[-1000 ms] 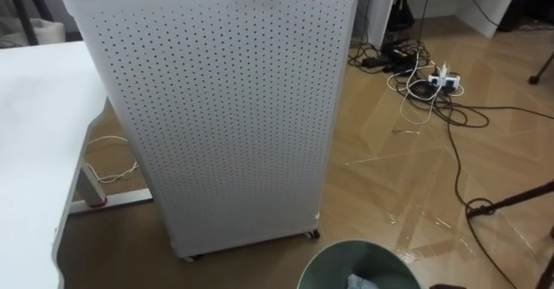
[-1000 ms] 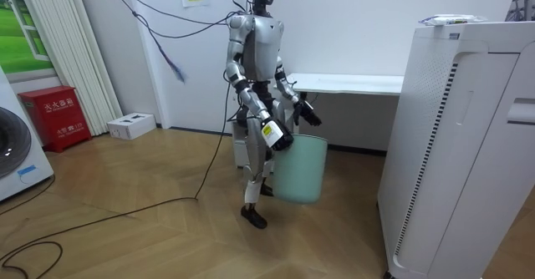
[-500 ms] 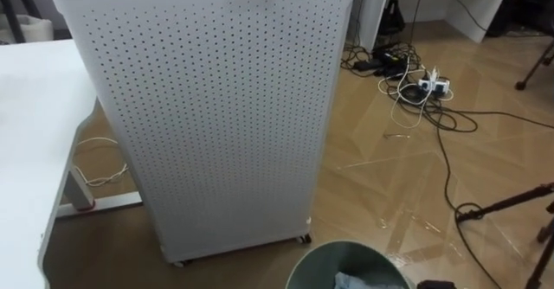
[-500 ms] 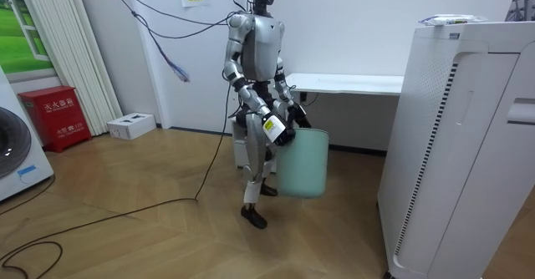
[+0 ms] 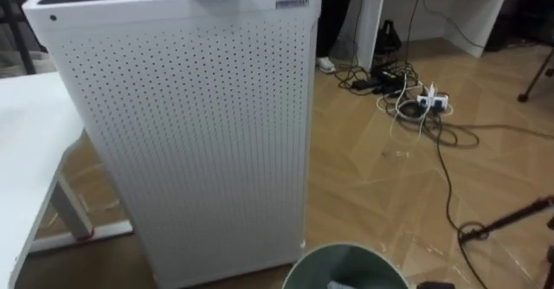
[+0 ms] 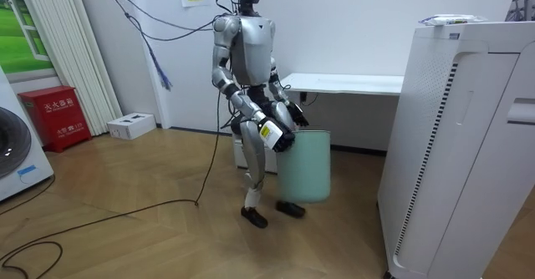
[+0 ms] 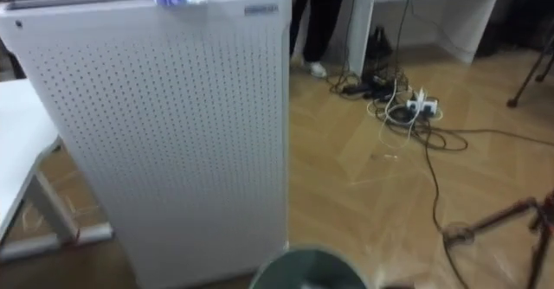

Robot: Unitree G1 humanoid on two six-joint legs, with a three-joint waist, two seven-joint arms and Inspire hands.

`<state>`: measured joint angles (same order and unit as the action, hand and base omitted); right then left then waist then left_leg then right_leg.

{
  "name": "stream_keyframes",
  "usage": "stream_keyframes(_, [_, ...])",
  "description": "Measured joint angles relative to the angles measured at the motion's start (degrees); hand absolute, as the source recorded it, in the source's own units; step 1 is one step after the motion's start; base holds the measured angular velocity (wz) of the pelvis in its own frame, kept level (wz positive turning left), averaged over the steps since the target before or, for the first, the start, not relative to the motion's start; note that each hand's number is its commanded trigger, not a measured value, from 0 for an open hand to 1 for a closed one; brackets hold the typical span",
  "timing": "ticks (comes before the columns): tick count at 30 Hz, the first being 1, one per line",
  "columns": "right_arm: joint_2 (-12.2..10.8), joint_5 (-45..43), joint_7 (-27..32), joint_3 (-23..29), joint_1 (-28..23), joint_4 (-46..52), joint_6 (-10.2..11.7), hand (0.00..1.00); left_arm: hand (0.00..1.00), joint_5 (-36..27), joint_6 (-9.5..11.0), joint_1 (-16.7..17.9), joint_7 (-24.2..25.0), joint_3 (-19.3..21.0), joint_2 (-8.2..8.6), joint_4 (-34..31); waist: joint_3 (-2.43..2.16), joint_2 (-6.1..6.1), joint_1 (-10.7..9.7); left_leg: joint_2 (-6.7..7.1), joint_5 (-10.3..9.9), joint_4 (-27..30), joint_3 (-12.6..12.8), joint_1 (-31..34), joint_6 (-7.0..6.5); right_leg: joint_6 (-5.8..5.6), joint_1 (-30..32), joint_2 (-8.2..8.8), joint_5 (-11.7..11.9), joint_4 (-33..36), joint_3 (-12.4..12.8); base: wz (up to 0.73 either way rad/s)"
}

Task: Pick garbage

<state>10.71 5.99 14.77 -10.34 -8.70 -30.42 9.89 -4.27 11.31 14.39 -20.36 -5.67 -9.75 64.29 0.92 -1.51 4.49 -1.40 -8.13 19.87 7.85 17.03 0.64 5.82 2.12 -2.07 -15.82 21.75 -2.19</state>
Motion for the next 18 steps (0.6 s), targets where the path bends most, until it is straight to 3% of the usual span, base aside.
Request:
stream_keyframes(1, [-0.04, 0.00, -0.70, -0.28, -0.60, -0.03, 0.00, 1.00, 0.00, 0.71, -0.01, 0.74, -0.38, 0.36, 0.10, -0.01, -0.62, 0.15, 0.46, 0.01, 3.28, -1.29, -0.61, -0.17, -0.62, -0.71, -0.35, -0.21, -0.78, 0.11, 0.27, -0.35])
stream_keyframes(2, [0.00, 0.00, -1.01, -0.66, -0.65, -0.10, 0.00, 1.00, 0.00, 1.61, 0.00, 0.77, -0.56, 0.48, 0.08, -0.18, -0.85, -0.22, 0.45, 0.29, 4.79, -1.91, -0.41, -0.69, -1.49, -0.93, -0.66, -0.01, -1.21, -0.02, 0.39, -0.27])
stream_keyframes(3, [0.03, 0.00, -1.06, -0.79, -0.65, -0.10, 0.00, 1.00, 0.00, 1.63, 0.01, 0.58, -0.72, 0.47, 0.09, -0.23, -0.78, -0.50, 0.48, 0.40, 5.26, -1.98, -0.24, -0.77, -1.92, -1.01, -0.72, 0.18, -1.38, -0.05, 0.38, -0.16])
stream_keyframes(4, [0.09, 0.05, -1.06, -0.80, -0.64, -0.16, 0.01, 1.00, 0.00, 1.62, 0.05, 0.01, -1.07, 0.46, 0.22, -0.24, -0.62, -0.72, 0.52, 0.44, 7.58, -1.47, -0.21, -0.83, -3.19, -1.24, -0.86, 0.31, -2.03, -0.09, 0.20, -0.17])
stream_keyframes(5, [0.00, 0.12, -1.04, -0.85, -0.60, -0.65, 0.02, 1.00, 0.00, 1.58, 0.10, -0.64, -1.77, 0.52, 0.19, -0.32, -0.38, -1.26, 0.55, 1.10, 6.68, -0.75, -0.19, -0.98, -3.59, -1.53, -1.36, 1.10, -2.69, -0.22, -0.07, -0.11])
stream_keyframes(9, [0.38, -0.66, 0.76, -0.71, -0.57, -0.77, 0.02, 1.00, 0.00, 1.86, 0.37, -3.15, -3.74, 1.05, 0.18, -2.23, -0.27, -2.06, 0.38, 3.62, 3.37, 0.09, 0.84, -1.98, -4.65, -3.00, -2.28, 4.04, -5.16, 1.06, -0.31, -0.02])
stream_keyframes(11, [0.57, -1.79, 1.24, -0.73, -0.40, -0.77, 0.02, 1.00, 0.00, 4.23, 2.68, -4.21, -5.85, 1.11, 0.11, -4.92, 0.07, -1.54, 0.70, 4.51, 1.54, 0.14, 1.43, -3.50, -5.40, -4.12, -0.70, 5.73, -5.44, 8.24, -3.40, -0.15])
stream_keyframes(12, [0.51, -1.78, 1.29, -0.74, -0.39, -0.77, 0.02, 1.00, 0.00, 5.13, 3.01, -4.46, -6.40, 1.10, -0.02, -5.62, 0.03, -1.42, 0.65, 4.73, 1.25, 0.14, 1.38, -3.92, -5.57, -4.64, -0.03, 6.18, -5.14, 10.72, -4.56, 0.07])
stream_keyframes(13, [0.59, -1.44, 1.42, -0.73, -0.24, -0.77, 0.02, 1.00, 0.00, 7.13, 3.14, -5.20, -7.12, 0.98, -0.11, -7.34, 0.30, -0.90, 0.46, 4.84, 0.71, 0.21, 0.57, -4.83, -5.80, -6.94, 1.66, 6.66, -3.64, 15.46, -5.40, 0.21])
stream_keyframes(14, [0.60, -1.09, 1.52, -0.73, -0.23, -0.78, 0.04, 1.00, 0.00, 8.16, 3.17, -5.38, -7.36, 0.94, -0.11, -8.75, 0.35, -0.57, 0.21, 4.88, 0.36, 0.24, -0.48, -5.08, -5.80, -7.74, 2.65, 6.65, -2.57, 17.54, -5.41, 0.41])
stream_keyframes(15, [0.44, -0.76, 1.59, -0.72, -0.22, -0.77, 0.08, 1.00, 0.00, 9.72, 3.37, -5.39, -8.41, 0.86, -0.02, -12.60, 0.43, -0.12, -0.90, 4.91, 0.17, -0.03, -2.95, -5.71, -5.82, -8.14, 3.32, 6.46, -3.05, 17.59, -5.31, 0.37])
stream_keyframes(17, [0.14, -0.79, 1.57, -0.72, 0.92, -0.88, 0.58, 1.00, 0.00, 10.78, 5.30, -6.20, -11.26, 0.21, 0.35, -17.18, 0.77, 0.45, -0.93, 5.32, 0.13, -0.34, -7.05, -6.05, -5.60, -7.73, 6.98, 6.19, -4.00, 10.32, -4.98, 0.32])
stream_keyframes(18, [0.12, -0.90, 1.67, -0.73, 1.00, -0.89, 0.80, 1.00, 0.00, 10.86, 5.47, -6.42, -11.76, 0.05, 0.42, -18.08, 0.78, 0.47, -0.98, 5.40, 0.12, -0.21, -7.56, -6.19, -5.50, -7.66, 7.60, 6.16, -3.50, 7.36, -4.40, 0.33])
